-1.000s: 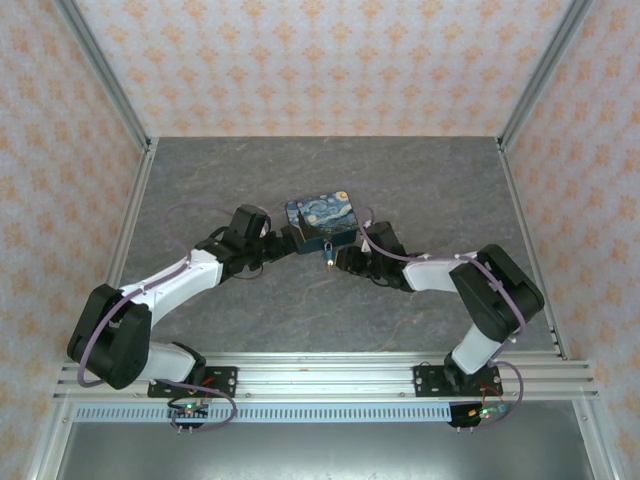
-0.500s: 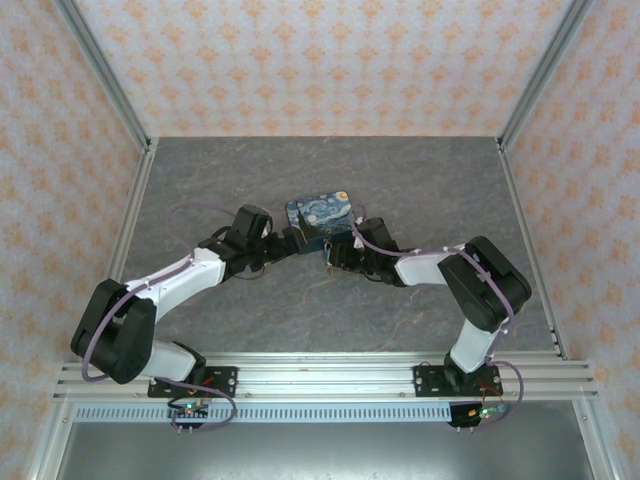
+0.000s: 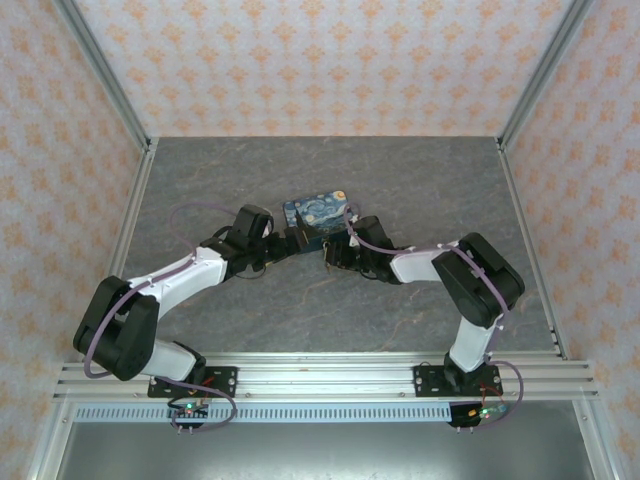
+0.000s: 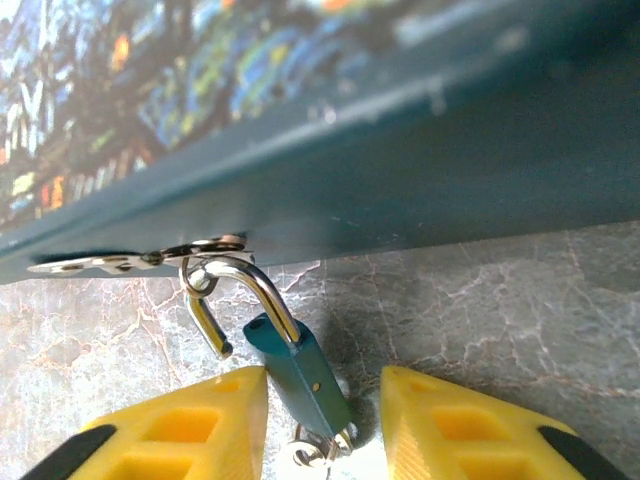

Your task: Unlock the padlock with the key

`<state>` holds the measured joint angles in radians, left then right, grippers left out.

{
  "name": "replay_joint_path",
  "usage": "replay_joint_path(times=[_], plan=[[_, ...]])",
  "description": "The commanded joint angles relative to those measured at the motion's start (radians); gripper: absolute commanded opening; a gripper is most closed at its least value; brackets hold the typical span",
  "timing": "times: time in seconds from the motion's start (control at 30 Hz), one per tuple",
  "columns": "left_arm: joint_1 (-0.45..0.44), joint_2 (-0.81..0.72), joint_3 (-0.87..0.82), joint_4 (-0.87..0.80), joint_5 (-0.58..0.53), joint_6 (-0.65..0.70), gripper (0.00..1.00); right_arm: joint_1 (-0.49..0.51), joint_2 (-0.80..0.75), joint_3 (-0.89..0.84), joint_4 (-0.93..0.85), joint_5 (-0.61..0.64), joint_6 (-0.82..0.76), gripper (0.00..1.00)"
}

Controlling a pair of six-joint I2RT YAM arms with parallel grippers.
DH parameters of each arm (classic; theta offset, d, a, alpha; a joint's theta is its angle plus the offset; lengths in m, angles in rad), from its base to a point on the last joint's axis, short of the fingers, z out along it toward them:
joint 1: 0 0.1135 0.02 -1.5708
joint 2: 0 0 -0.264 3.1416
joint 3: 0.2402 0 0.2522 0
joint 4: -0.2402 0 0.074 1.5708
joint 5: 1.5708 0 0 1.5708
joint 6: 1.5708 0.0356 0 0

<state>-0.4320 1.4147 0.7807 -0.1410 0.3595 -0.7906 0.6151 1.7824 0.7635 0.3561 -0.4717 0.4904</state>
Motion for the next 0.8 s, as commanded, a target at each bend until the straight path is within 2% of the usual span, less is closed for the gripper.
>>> replay_joint_path(times=[0.0,0.37,0.6,0.77], plan=[[0.005,0.015,0.029,0.03,0.011,0.011,1.0,0.026,0.052,0.013,0.005,-0.009,-0.008,0.31],[0.007,0.026,0.045,0.019,0.005,0.019,1.0,0.028,0.055,0.014,0.014,0.009,0.015,0.16],[0.007,0.033,0.126,-0.116,-0.141,0.101,1.0,0.025,0.022,-0.015,-0.011,0.055,0.036,0.01],[0.002,0.067,0.179,-0.175,-0.215,0.135,1.0,0.023,0.005,-0.044,0.013,0.071,0.085,0.0]])
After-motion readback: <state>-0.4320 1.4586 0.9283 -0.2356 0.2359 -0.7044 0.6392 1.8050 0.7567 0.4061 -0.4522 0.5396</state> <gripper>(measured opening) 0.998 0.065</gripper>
